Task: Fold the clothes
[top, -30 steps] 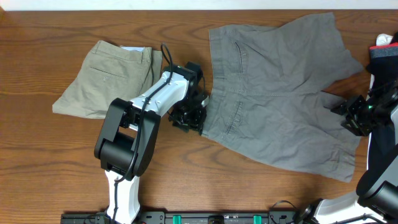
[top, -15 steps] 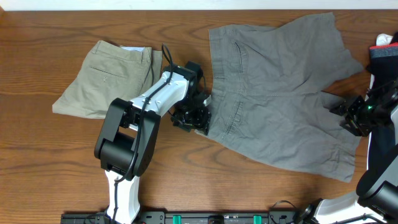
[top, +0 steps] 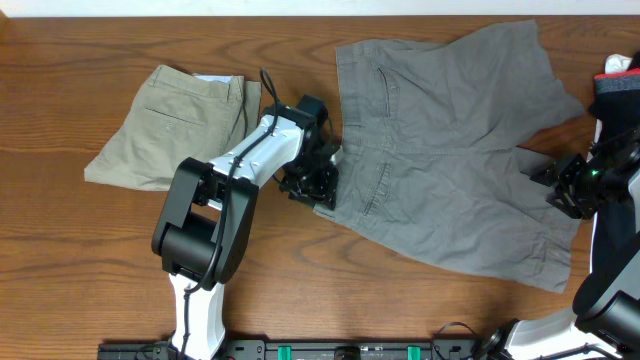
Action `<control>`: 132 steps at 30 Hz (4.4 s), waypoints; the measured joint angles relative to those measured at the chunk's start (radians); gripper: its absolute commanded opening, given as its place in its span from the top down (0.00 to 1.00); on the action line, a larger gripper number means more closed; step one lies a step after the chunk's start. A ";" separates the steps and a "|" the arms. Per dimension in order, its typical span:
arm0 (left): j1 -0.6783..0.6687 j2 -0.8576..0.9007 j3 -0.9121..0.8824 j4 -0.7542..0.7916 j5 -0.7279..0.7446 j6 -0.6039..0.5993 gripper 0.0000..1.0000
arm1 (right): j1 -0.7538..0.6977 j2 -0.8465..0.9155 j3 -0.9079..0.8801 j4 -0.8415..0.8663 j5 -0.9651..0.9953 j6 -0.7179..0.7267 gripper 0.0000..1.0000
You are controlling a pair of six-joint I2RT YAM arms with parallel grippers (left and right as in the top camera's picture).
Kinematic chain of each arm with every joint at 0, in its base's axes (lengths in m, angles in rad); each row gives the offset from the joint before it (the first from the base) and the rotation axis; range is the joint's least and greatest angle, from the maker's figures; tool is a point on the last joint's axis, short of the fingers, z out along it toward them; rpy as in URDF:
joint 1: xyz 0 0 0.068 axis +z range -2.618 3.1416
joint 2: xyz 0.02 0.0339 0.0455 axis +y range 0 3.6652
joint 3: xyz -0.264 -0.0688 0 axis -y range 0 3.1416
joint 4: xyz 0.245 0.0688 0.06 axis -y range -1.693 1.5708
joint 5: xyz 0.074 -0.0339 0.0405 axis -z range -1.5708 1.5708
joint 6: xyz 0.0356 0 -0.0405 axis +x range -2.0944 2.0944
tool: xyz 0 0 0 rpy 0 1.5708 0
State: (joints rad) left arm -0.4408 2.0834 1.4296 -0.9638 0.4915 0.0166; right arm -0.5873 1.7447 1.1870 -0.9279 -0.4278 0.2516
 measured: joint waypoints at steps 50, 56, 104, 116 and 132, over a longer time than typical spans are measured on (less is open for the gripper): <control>0.220 0.000 0.106 0.007 -0.114 -0.047 0.94 | 0.093 -0.051 -0.319 -0.217 0.134 -0.076 0.46; 0.220 0.000 0.106 0.008 -0.114 -0.047 0.94 | 0.094 -0.190 -0.338 -0.239 0.151 -0.064 0.45; 0.220 0.000 0.106 0.010 -0.114 -0.047 0.92 | 0.127 -0.489 -0.660 -0.073 0.295 0.326 0.45; 0.220 0.000 0.106 0.028 -0.114 -0.047 0.92 | 0.127 -0.493 -0.712 -0.009 0.275 0.358 0.92; 0.220 -0.028 0.106 0.029 -0.117 -0.047 0.94 | 0.127 -0.553 -0.444 -0.226 0.166 0.274 0.99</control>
State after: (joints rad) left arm -0.2207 2.0556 1.5360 -0.9352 0.3744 -0.0299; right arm -0.4599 1.1919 0.7425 -1.1542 -0.2615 0.5255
